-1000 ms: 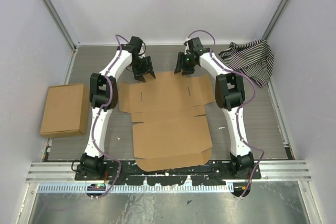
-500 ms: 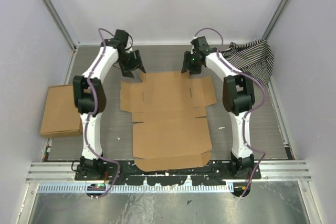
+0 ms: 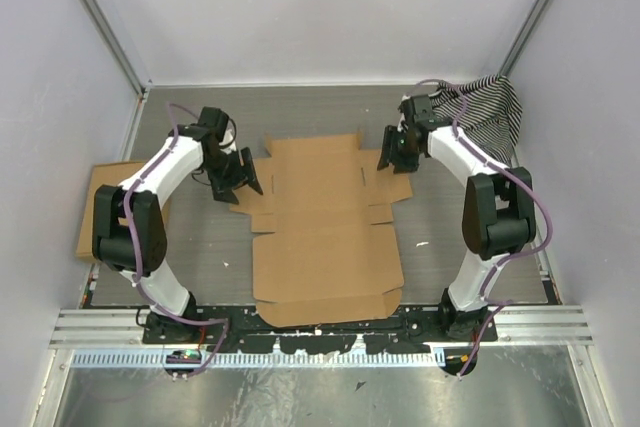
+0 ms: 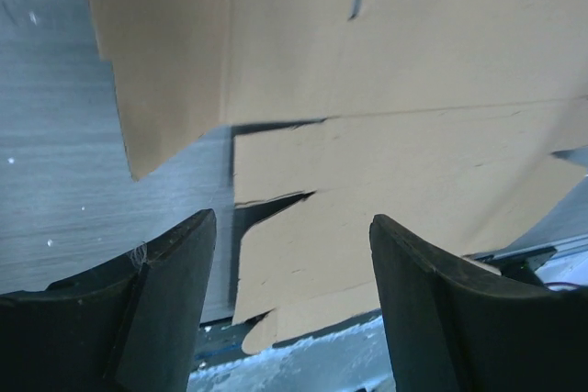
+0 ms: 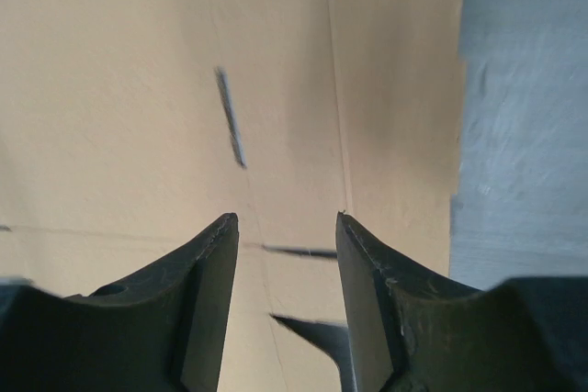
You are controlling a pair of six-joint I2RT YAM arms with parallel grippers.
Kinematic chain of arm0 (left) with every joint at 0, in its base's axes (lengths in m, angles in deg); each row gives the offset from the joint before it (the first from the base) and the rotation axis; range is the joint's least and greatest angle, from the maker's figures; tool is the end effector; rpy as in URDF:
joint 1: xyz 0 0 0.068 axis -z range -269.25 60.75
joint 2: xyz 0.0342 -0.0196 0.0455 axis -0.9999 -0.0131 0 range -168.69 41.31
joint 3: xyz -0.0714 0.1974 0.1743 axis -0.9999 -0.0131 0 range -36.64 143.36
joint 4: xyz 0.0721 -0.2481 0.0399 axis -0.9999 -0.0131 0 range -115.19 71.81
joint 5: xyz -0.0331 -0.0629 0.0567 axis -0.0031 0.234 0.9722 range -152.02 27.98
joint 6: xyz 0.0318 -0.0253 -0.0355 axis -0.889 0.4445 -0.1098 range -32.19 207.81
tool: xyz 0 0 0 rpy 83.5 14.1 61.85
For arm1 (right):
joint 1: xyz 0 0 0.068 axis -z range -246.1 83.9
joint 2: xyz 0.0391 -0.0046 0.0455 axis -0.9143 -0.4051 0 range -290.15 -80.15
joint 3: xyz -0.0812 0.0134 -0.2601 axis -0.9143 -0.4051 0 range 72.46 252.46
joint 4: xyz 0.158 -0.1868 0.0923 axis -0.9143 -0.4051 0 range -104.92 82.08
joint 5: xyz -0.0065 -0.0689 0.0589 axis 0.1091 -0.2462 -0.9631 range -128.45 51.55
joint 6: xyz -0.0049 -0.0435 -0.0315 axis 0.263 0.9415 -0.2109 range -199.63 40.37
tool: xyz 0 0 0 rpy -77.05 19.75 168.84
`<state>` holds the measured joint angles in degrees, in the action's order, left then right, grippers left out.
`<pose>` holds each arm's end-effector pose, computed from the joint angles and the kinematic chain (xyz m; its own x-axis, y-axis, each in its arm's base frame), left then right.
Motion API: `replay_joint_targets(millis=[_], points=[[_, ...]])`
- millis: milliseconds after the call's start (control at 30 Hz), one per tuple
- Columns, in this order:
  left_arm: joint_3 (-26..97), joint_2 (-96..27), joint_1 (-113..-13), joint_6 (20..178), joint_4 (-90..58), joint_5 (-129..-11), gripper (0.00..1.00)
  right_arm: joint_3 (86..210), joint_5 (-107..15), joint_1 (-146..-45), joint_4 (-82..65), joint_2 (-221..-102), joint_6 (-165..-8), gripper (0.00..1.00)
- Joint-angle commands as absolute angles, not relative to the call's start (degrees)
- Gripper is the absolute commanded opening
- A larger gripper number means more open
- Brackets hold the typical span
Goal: Fold the paper box
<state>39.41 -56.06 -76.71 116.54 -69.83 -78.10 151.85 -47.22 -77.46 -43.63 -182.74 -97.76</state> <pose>0.3255 -0.0824 0.2387 -0.9568 -0.2603 -0.1298 -0.1960 0.9068 -0.3731 0.3742 0.0808 0.2363 -0.8824 0.1363 -0.4504 0.0028 0.9586 0.2848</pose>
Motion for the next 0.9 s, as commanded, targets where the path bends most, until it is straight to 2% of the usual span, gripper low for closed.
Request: replay_joint_targets(millis=[0,400,867], points=[[33.38,-53.51,-76.79,116.18,-67.69,-80.68,0.75,144.48,-52.35,-77.62,-43.9,-178.71,-97.35,0.52],[24.57,-51.51,-76.62,118.73,-62.76,-84.61,0.75,133.62,-55.87,-77.54,-44.27,-174.92,-97.34,0.56],[21.19,-54.03,-75.66,119.46,-59.04,-84.97,0.74,129.79,-56.56,-77.66,-40.22,-176.72,-98.21,0.56]])
